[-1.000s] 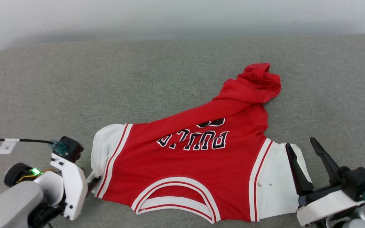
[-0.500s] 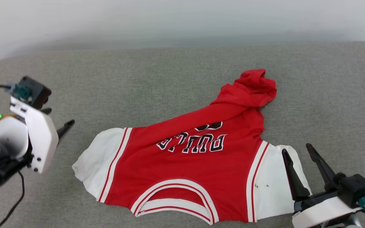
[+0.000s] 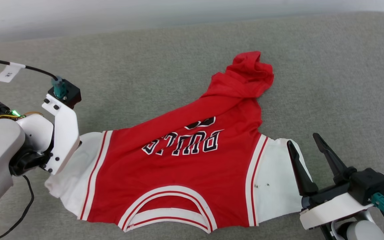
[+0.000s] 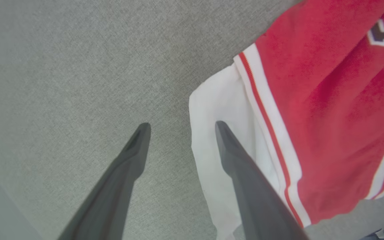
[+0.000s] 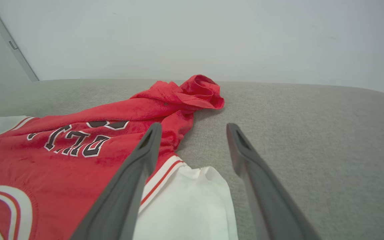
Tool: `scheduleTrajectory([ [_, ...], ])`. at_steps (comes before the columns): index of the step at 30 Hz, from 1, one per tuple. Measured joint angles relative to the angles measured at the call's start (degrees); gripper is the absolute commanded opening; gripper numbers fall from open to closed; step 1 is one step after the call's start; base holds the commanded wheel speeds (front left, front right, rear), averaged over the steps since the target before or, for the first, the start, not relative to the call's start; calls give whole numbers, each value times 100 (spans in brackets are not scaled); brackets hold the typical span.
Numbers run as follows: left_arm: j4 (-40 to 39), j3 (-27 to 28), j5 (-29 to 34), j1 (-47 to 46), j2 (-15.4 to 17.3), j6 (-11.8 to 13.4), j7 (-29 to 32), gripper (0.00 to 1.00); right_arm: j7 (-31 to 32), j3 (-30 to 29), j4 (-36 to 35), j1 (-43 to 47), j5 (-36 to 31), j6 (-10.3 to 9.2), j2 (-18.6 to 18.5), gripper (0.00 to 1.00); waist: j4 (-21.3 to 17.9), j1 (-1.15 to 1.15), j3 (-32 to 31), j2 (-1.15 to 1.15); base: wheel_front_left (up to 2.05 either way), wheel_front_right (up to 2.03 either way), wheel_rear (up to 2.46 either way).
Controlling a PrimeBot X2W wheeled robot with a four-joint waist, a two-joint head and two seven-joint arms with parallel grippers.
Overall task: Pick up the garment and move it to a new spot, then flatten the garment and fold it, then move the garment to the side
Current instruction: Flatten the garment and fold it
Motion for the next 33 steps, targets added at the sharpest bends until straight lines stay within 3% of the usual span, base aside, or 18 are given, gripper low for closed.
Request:
scheduleTrajectory([
  [13, 750, -422, 181, -124, -267, -303, 186, 100, -70, 130, 41, -355, -27, 0, 58, 100, -334, -1, 543, 0, 0, 0, 0],
  [14, 748, -458, 235, -140, -265, -325, 136, 20, -77, 140, 41, -370, -27, 0, 59, 100, -340, -1, 549, 0, 0, 0, 0],
  [15, 732, -494, 269, -158, -259, -337, 107, 0, -79, 153, 40, -374, -26, 0, 59, 100, -344, -1, 548, 0, 0, 0, 0],
  [23, 751, -710, 938, -893, 33, -343, -519, 0, -127, 197, -43, -374, 9, 0, 63, 100, -482, 0, 523, 0, 0, 0, 0],
  [28, 1304, -715, 996, -829, -40, -336, -904, 0, -135, 207, -46, -375, 9, 0, 86, 100, -599, 0, 605, 0, 0, 0, 0],
  [29, 1425, -682, 942, -755, -76, -293, -1061, 26, -135, 213, -40, -376, 9, 1, 103, 100, -624, 0, 618, 0, 0, 0, 0],
  [30, 1521, -661, 920, -689, -126, -259, -1213, 100, -135, 214, -37, -376, 8, 0, 124, 100, -641, 0, 627, 0, 0, 0, 0],
  [33, 1742, -636, 1025, -644, -259, -241, -1693, 100, -136, 189, -18, -375, 8, 0, 145, 100, -603, 0, 591, 0, 0, 0, 0],
])
